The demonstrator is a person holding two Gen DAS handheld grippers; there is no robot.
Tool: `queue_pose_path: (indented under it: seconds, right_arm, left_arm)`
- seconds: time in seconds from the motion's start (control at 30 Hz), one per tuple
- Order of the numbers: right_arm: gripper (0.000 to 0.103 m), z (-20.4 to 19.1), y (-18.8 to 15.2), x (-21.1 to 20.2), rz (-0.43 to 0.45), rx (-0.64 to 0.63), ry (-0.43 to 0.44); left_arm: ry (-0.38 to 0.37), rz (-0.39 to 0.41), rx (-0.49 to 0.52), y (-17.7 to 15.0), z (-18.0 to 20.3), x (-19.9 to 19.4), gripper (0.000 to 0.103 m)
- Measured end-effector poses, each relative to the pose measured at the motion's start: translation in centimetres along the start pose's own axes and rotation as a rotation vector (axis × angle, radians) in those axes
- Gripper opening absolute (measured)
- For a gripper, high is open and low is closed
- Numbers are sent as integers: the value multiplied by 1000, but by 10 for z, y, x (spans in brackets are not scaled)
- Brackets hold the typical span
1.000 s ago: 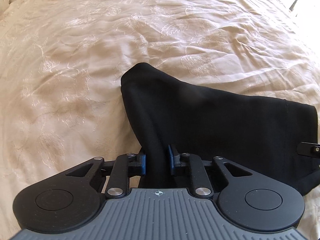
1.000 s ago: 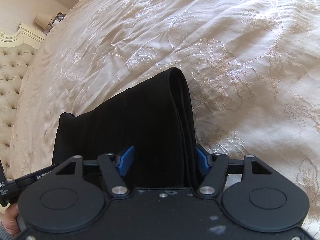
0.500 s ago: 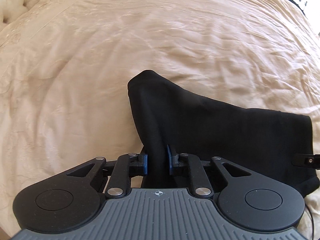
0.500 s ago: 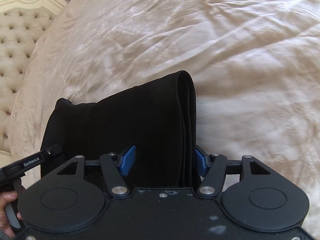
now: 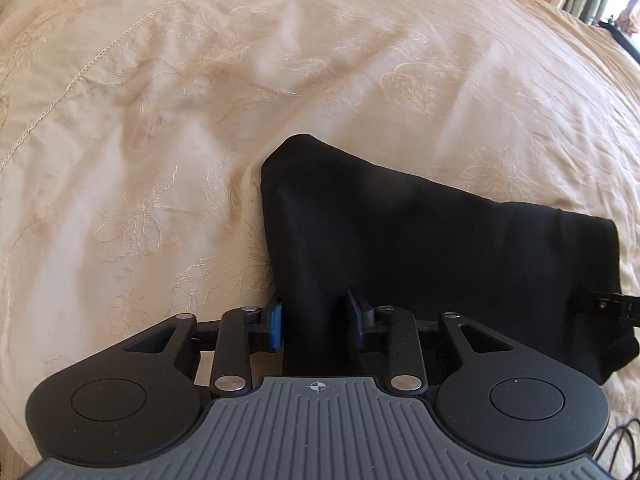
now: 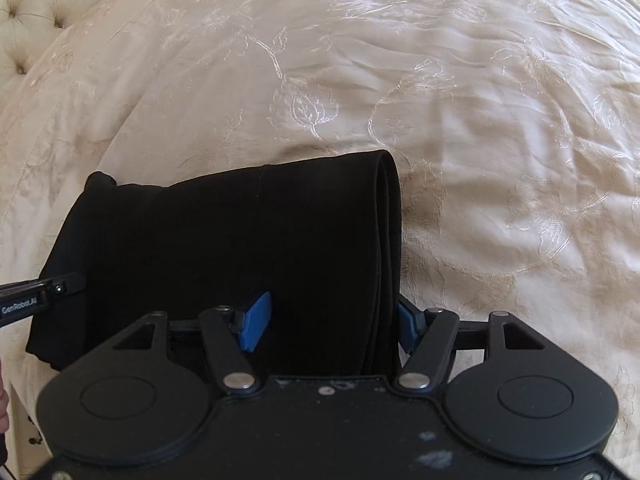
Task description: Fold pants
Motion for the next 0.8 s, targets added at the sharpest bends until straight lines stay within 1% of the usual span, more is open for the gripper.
queue_pose_path:
  seconds: [0.03, 0.07, 0.1, 0.17, 0.27, 0.33, 0.4, 0.47, 0.5, 0.53, 0.6, 0.63, 0.7, 0.8]
  right_arm:
    - [68, 2, 1, 0, 8, 16, 6]
    - [64, 8, 4, 2, 20, 31, 10]
    - [64, 11, 5, 1, 31, 36, 6]
    - [64, 23, 3, -6, 49, 37, -23]
    - [64, 39, 2, -16, 44, 67, -31]
    - [64, 50, 3, -28, 62, 89, -41]
    - [64, 56, 3, -39, 81, 82, -88]
    - [65, 53, 1, -51, 107, 22, -202]
    - [65, 50, 1, -57, 125, -8, -238]
    - [65, 48, -2, -69, 153, -39, -252]
    - [65, 39, -5, -88, 189, -52, -211]
    - [66, 33, -6, -97, 197, -44, -185]
    - [66, 25, -11, -107, 192, -31, -166]
    - [66, 10, -21, -121, 188, -27, -142]
  left_arm:
    - [-4, 1, -13, -4, -5, -3, 39]
    - [-12, 3, -27, -5, -7, -3, 40]
    - [-20, 6, -42, -7, -9, -3, 40]
    - [-27, 12, -59, -10, -13, -6, 41]
    - [-15, 30, -62, -13, -19, -13, 42]
    - [15, 36, -54, -16, -23, -19, 42]
    - [57, 51, -36, -16, -25, -29, 42]
    - [110, 73, -20, -16, -26, -43, 42]
    - [144, 80, -14, -16, -26, -51, 41]
    - [170, 85, -11, -16, -25, -58, 42]
    - [191, 96, -15, -17, -21, -73, 42]
    - [195, 103, -20, -17, -17, -80, 45]
    - [205, 113, -27, -19, -7, -96, 52]
    - [215, 112, -28, -22, 11, -117, 52]
Point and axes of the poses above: each gripper's, at about its wrist camera, not at the fingertips, and x roughly the way its jaws point, z to its right, y to its top, the point moved 8 cm from there along x, roughly the way its jaws point, and after that the axes turned 12 degrees about x, right-handed, at the moved point
